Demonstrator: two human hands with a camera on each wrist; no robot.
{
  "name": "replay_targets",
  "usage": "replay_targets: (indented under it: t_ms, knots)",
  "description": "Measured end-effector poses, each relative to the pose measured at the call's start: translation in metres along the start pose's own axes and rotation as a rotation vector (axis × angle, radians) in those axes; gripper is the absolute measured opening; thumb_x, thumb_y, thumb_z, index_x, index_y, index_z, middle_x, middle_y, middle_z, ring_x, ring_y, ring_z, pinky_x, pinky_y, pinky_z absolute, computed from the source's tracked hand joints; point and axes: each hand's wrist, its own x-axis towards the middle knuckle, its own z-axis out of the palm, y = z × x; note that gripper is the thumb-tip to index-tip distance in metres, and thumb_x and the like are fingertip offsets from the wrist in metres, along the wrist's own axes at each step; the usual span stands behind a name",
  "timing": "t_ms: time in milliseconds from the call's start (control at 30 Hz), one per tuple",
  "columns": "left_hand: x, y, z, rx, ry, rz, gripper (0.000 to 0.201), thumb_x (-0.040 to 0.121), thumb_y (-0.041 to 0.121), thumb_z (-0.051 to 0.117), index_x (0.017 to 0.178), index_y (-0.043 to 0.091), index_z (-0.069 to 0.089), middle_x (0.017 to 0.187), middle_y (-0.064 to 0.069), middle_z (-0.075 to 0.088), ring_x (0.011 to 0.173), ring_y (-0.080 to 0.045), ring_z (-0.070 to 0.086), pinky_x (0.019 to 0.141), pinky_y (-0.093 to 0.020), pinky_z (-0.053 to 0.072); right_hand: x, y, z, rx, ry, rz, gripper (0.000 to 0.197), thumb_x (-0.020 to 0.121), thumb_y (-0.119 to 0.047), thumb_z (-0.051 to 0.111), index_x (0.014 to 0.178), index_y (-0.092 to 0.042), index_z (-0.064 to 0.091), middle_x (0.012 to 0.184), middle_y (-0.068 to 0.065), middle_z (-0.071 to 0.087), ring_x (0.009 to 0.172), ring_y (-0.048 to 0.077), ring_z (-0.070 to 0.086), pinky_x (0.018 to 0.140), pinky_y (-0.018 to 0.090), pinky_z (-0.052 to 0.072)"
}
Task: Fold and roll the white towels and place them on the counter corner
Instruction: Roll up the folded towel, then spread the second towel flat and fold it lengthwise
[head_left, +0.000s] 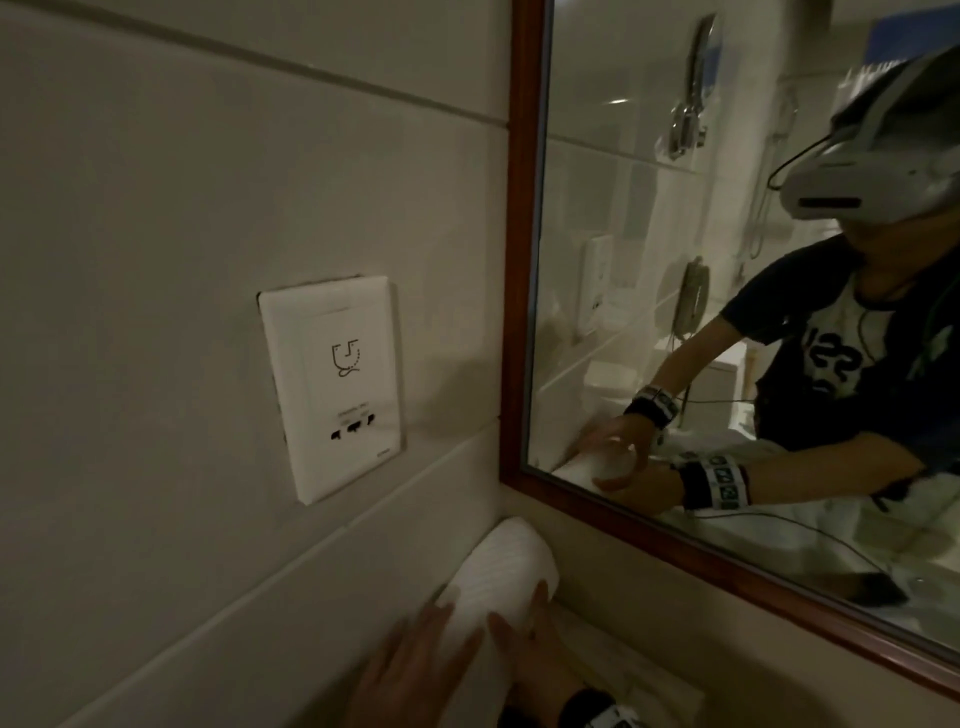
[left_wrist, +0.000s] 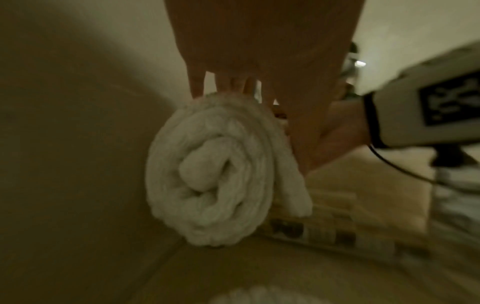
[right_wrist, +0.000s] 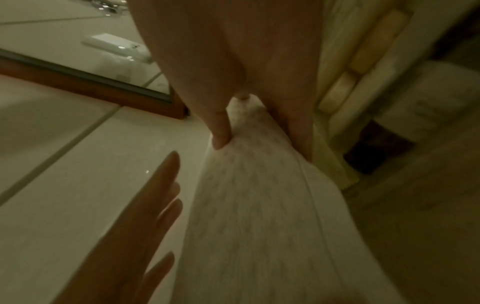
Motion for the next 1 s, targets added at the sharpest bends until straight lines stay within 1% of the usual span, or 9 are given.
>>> replay_targets:
  t_ms: [100,267,400,500,600,733,833,900,1000]
  knots:
    - [-0.013,0.01,0.003,-0.032,0.213,0.064,0.042,0.096,0.04,0.018,0.127,0.035,0.046,0.142,-0.008,0.047,0.147,-0.017,-0.001,0.117,-0.031,0.003,-0.005,-0.004,-0.009,-0.295,0.043,-0.014,0.091,0.084,-0.065,0.036,0.145,-0.023,-0.016,0.158,0.011,0.007,0.143,0.025,0.02,0.117,0.034,0.022]
    - [-0.012,0.015,0.007,-0.136,0.27,0.049,0.046,0.091,0.018,0.023,0.131,0.028,0.043,0.126,-0.002,0.062,0.147,-0.012,-0.003,0.091,-0.027,0.032,-0.014,-0.009,-0.005,-0.353,-0.05,-0.074,0.094,0.088,-0.042,0.059,0.147,-0.032,-0.014,0.156,0.013,-0.017,0.146,0.029,0.004,0.114,0.033,0.023]
    - [-0.006,0.012,0.002,-0.247,0.008,0.073,0.106,0.053,0.06,0.05,0.148,0.026,0.018,0.155,-0.005,0.025,0.145,-0.015,0.013,0.092,-0.027,0.042,-0.003,-0.012,-0.004,-0.381,-0.084,-0.094,0.092,0.089,-0.041,0.058,0.148,-0.03,-0.012,0.154,0.015,-0.024,0.146,0.03,0.01,0.111,0.03,0.028]
    - [-0.005,0.013,-0.003,-0.208,-0.122,0.01,0.148,0.025,0.073,0.06,0.149,0.019,0.0,0.142,-0.008,0.04,0.128,-0.021,0.039,0.081,-0.024,0.054,-0.008,-0.013,-0.01,-0.391,-0.108,-0.089,0.091,0.089,-0.036,0.059,0.148,-0.03,-0.01,0.155,0.014,-0.021,0.146,0.029,0.004,0.112,0.031,0.026]
    - [-0.016,0.009,-0.023,-0.224,-0.136,0.116,0.138,0.05,0.073,0.065,0.134,0.038,-0.038,0.155,-0.012,-0.005,0.144,-0.028,0.005,0.113,-0.033,0.022,-0.032,-0.005,-0.019,-0.357,-0.154,-0.152,0.09,0.088,-0.03,0.063,0.148,-0.034,-0.004,0.158,0.005,-0.013,0.147,0.023,0.004,0.115,0.031,0.02]
    - [-0.062,0.01,-0.05,-0.209,-0.299,0.235,0.112,0.058,0.088,0.039,0.113,0.052,-0.052,0.144,0.0,-0.04,0.136,-0.02,-0.031,0.117,-0.031,0.0,-0.084,0.018,-0.031,-0.544,-0.245,-0.334,0.093,0.085,-0.038,0.064,0.146,-0.038,-0.006,0.159,-0.003,-0.007,0.145,0.013,0.006,0.111,0.013,0.011]
    - [-0.099,0.021,-0.062,-0.329,-0.512,0.279,0.101,0.045,0.09,0.029,0.1,0.062,-0.051,0.15,0.001,-0.033,0.136,-0.014,-0.031,0.118,-0.034,-0.005,-0.133,0.03,-0.027,-0.717,-0.362,-0.391,0.098,0.074,-0.062,0.061,0.145,-0.044,-0.005,0.157,-0.012,-0.007,0.144,0.009,0.001,0.115,0.015,0.01]
    - [-0.123,0.028,-0.059,-0.372,-0.607,0.289,0.103,0.041,0.093,0.029,0.11,0.063,-0.041,0.155,0.004,-0.022,0.142,-0.013,-0.02,0.119,-0.036,-0.002,-0.163,0.041,-0.02,-0.821,-0.468,-0.327,0.095,0.073,-0.065,0.059,0.145,-0.045,0.001,0.154,-0.019,-0.003,0.143,0.007,0.001,0.119,0.03,0.01]
    - [-0.157,0.038,-0.06,-0.433,-0.796,0.283,0.125,0.03,0.099,0.014,0.14,0.048,-0.017,0.157,0.003,-0.018,0.145,-0.015,-0.016,0.118,-0.038,-0.003,-0.203,0.055,-0.007,-1.007,-0.612,-0.094,0.086,0.079,-0.064,0.055,0.145,-0.049,0.001,0.159,-0.006,-0.006,0.147,0.02,0.001,0.119,0.041,0.01]
